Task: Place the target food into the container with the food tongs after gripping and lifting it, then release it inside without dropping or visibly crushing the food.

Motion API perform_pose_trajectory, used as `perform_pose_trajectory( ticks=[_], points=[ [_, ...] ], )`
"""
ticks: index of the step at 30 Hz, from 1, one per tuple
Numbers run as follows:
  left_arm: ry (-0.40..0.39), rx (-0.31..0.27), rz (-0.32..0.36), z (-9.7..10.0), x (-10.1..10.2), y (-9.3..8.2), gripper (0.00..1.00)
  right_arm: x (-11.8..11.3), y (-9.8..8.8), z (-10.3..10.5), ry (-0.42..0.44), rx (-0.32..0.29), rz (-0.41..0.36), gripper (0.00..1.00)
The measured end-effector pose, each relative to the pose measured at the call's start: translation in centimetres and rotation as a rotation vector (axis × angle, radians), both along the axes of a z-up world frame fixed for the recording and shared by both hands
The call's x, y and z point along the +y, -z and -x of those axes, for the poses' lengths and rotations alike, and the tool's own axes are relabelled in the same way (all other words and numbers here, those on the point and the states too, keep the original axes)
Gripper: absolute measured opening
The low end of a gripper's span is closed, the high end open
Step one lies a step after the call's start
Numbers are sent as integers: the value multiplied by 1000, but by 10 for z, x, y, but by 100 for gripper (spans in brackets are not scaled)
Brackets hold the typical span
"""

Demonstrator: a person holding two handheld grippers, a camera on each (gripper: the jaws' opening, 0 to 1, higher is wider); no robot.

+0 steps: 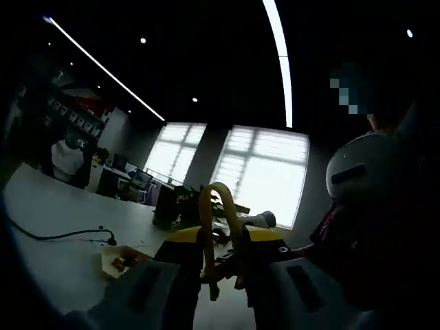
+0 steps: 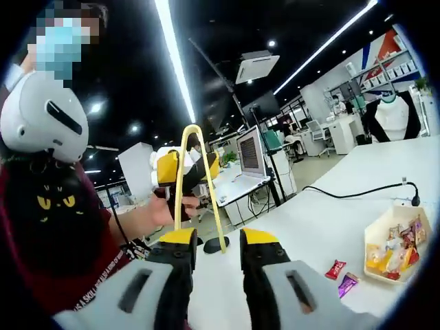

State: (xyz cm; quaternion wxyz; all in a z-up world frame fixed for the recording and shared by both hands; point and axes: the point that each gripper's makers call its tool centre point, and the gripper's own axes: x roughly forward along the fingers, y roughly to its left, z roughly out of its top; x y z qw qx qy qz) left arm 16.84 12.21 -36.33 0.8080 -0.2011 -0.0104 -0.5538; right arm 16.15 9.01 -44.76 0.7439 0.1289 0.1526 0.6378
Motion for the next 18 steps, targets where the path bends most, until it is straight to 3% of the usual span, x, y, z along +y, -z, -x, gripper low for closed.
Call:
perform_pose_trajectory(
  ticks=[2, 5, 8, 12, 15, 18],
  points=[
    [-8, -19, -81, -1, 0, 7, 23, -2, 0, 0, 2, -48, 25, 27],
    [8, -28, -200, 0, -6, 21, 23, 4, -1, 8, -46, -65, 47, 36],
    [39, -38, -222, 3, -16, 21, 23, 15, 2, 15, -91, -113, 80, 43],
    [74, -67, -265, 7, -25, 21, 23, 29, -5, 16, -107, -143, 71, 39],
    [128, -115, -270, 19, -33, 8, 23, 35, -24, 22, -132, -150, 4, 35],
    [152, -146, -328, 23, -36, 10, 23, 36, -29, 24, -146, -177, 1, 34]
  ],
)
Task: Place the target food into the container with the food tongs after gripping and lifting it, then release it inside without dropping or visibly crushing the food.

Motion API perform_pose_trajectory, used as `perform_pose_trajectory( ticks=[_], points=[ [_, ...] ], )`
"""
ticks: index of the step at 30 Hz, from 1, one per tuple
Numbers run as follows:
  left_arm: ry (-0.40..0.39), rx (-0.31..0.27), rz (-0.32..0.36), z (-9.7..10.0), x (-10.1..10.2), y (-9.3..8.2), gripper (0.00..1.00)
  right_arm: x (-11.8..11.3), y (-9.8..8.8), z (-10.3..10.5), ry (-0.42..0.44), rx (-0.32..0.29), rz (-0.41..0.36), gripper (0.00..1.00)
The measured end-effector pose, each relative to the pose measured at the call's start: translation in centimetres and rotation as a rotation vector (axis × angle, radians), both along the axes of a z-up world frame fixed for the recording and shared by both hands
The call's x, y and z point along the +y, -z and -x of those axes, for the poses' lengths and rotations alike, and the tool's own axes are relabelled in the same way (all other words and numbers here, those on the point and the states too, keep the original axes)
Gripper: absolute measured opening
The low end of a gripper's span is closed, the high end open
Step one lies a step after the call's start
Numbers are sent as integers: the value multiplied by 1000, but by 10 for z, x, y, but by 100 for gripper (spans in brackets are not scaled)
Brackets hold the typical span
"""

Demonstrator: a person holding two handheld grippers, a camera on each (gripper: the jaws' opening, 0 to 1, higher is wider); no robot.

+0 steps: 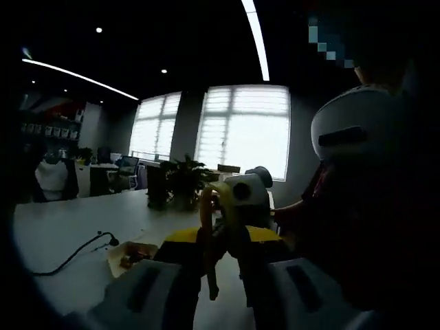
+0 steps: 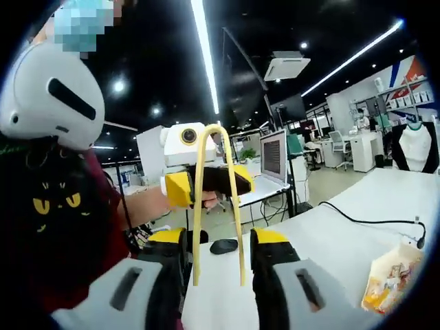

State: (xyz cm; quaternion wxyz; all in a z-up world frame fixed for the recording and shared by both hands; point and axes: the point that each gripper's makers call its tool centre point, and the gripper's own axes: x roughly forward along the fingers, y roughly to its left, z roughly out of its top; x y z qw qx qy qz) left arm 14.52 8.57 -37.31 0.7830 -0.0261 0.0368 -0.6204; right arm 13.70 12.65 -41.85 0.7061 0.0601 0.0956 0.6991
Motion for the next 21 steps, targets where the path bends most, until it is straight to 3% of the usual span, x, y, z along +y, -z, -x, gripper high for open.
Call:
perform_pose_trajectory(
  ticks=[2, 4, 8, 10, 12, 16, 18, 21],
  points=[
    [7, -2, -23, 0, -2, 4, 23, 0, 4, -1, 5, -44, 31, 25],
    [8, -3, -35, 0, -3, 7, 23, -2, 8, -3, 19, -81, 59, 25],
    [-4, 6, -72, -5, -5, 16, 23, -2, 17, -6, 51, -69, 99, 23],
    [-34, -15, -104, -11, -5, 23, 23, -3, 25, -14, 105, -107, 132, 23],
    [-80, -22, -125, -20, -4, 27, 23, -4, 35, -22, 164, -95, 154, 22],
    [-145, -7, 13, -32, 5, 0, 23, -9, 48, -34, 281, -76, 170, 21],
    [-149, 9, 22, -34, 10, -3, 17, -11, 43, -32, 292, -65, 128, 21],
    [-141, 37, 28, -33, 12, 0, 20, -11, 41, -31, 286, -60, 122, 21]
  ],
)
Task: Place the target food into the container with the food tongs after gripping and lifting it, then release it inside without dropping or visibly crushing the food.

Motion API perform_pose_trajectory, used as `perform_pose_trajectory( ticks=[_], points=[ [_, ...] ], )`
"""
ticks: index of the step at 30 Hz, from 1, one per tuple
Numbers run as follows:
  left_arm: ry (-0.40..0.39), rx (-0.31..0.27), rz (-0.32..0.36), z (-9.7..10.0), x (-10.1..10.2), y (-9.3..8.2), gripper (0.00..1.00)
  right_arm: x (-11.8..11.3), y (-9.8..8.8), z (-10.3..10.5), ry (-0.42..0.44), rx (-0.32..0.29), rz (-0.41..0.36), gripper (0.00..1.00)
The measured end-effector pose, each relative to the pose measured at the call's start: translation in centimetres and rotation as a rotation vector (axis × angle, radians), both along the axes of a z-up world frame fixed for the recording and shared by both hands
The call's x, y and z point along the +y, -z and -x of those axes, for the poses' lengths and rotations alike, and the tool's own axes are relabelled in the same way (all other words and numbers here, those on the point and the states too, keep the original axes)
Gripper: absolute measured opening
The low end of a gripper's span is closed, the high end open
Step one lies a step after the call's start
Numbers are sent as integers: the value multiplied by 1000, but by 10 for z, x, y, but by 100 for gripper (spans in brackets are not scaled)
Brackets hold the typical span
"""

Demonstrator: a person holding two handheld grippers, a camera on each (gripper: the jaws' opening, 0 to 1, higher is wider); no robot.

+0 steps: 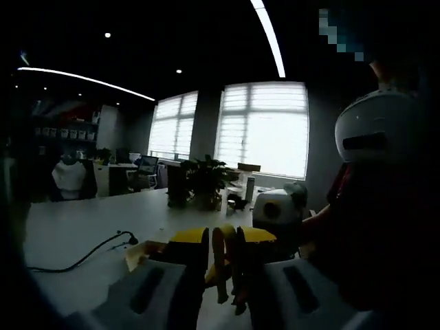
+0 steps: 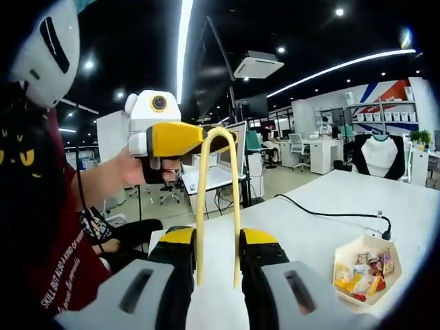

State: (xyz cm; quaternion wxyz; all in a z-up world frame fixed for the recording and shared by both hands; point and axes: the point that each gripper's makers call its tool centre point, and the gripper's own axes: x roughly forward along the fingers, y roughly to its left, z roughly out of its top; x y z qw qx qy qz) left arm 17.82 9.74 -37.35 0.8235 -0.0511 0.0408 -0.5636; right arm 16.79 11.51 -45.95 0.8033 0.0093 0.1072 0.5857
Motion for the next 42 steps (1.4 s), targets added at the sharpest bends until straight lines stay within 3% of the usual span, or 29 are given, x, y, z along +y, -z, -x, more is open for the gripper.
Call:
perform_pose_trajectory(
  ticks=[3, 5, 9, 14, 15, 18, 22, 25, 31, 34, 36, 39, 42],
  points=[
    [49, 36, 43, 8, -7, -2, 24, 3, -6, 8, -38, -21, -21, 22],
    [81, 30, 47, 12, -12, -3, 18, 6, -7, 11, -52, -27, -18, 23],
    [39, -16, 7, 6, -15, 1, 17, 4, -3, 0, 9, -11, -6, 25],
    [20, -57, 22, 3, -16, -6, 16, 0, -14, -11, 84, 3, -76, 27],
    [15, -66, 25, 3, -15, -8, 16, -3, -19, -14, 103, 35, -127, 28],
    [8, -80, 19, 2, -14, -9, 16, -7, -26, -15, 101, 103, -183, 30],
    [21, -76, -7, 3, -20, -2, 16, -4, -26, -10, 80, 30, -150, 30],
    [35, -74, -25, 5, -27, 2, 16, -2, -19, -15, 124, -85, -63, 32],
    [37, -73, -57, 3, -29, 8, 16, 2, -11, -15, 122, -46, -40, 25],
    [37, -76, -72, 3, -28, 11, 16, 0, -7, -16, 125, -97, -3, 23],
    [23, -88, -87, 2, -30, 12, 16, -1, -6, -16, 131, -93, -3, 21],
    [-24, -121, -123, -7, -28, 17, 16, -10, -2, -31, 222, -169, 28, 19],
    [-52, -114, -122, -12, -24, 17, 19, -18, 2, -41, 297, -148, -1, 19]
  ],
)
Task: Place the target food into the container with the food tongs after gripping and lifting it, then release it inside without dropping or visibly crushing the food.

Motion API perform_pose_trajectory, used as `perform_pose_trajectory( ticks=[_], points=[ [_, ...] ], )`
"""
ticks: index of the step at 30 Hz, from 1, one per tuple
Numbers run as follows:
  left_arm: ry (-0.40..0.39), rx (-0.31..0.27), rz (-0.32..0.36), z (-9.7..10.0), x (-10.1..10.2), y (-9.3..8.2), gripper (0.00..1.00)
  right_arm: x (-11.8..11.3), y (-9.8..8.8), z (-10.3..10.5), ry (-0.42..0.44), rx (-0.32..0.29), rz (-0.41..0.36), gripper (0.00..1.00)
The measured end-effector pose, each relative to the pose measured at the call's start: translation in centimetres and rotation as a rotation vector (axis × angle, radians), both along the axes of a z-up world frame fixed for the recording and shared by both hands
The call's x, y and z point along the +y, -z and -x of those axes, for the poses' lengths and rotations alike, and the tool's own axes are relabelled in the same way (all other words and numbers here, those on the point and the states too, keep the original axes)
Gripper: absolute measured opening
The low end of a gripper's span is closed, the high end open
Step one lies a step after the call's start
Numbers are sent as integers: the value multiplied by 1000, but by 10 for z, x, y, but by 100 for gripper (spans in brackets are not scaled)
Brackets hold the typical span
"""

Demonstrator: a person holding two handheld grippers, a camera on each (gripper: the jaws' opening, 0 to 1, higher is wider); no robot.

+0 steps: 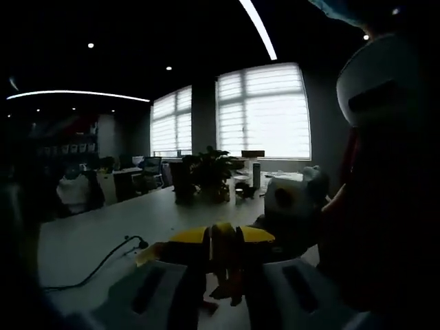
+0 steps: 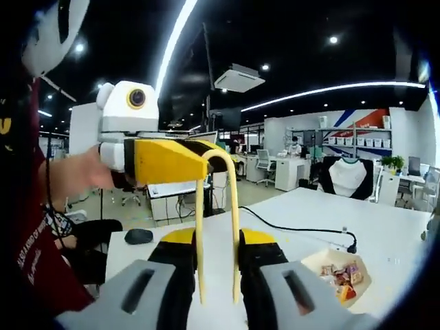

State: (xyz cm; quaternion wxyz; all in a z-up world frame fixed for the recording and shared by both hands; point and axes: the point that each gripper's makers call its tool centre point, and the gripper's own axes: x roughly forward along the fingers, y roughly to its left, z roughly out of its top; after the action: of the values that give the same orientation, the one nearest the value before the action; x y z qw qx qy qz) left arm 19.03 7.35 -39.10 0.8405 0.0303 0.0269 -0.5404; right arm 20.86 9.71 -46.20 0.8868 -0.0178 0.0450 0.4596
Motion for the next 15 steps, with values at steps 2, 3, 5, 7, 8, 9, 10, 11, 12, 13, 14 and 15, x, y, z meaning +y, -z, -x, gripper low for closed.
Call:
perform_pose_trajectory(
  ticks=[2, 3, 5, 7, 8, 9, 10, 11, 12, 13, 14, 15],
  points=[
    [-56, 12, 13, -8, 11, 1, 22, -13, 4, -11, 86, 11, -24, 19],
    [-97, 19, 16, -14, 19, 3, 22, -22, 6, -19, 144, 40, -61, 20],
    [-164, 42, 26, -21, 35, 8, 22, -37, 9, -30, 224, 72, -112, 20],
    [-233, 66, 37, -27, 52, 14, 22, -58, 16, -46, 346, 119, -169, 20],
    [-265, 81, 41, -30, 59, 17, 22, -65, 20, -51, 380, 139, -182, 20],
    [-304, 94, 37, -33, 67, 22, 22, -74, 26, -58, 432, 171, -214, 20],
    [-359, 102, 21, -37, 78, 29, 23, -80, 29, -63, 467, 188, -237, 20],
    [-395, 113, 16, -39, 85, 34, 25, -86, 34, -68, 500, 208, -258, 20],
    [-430, 122, 12, -41, 92, 38, 27, -88, 36, -69, 510, 214, -263, 21],
    [-482, 125, -6, -43, 102, 46, 29, -93, 40, -73, 539, 244, -296, 21],
    [-534, 126, -16, -44, 112, 53, 33, -97, 43, -76, 562, 254, -316, 21],
    [-572, 122, -30, -46, 120, 58, 35, -98, 45, -76, 566, 249, -302, 21]
  ],
)
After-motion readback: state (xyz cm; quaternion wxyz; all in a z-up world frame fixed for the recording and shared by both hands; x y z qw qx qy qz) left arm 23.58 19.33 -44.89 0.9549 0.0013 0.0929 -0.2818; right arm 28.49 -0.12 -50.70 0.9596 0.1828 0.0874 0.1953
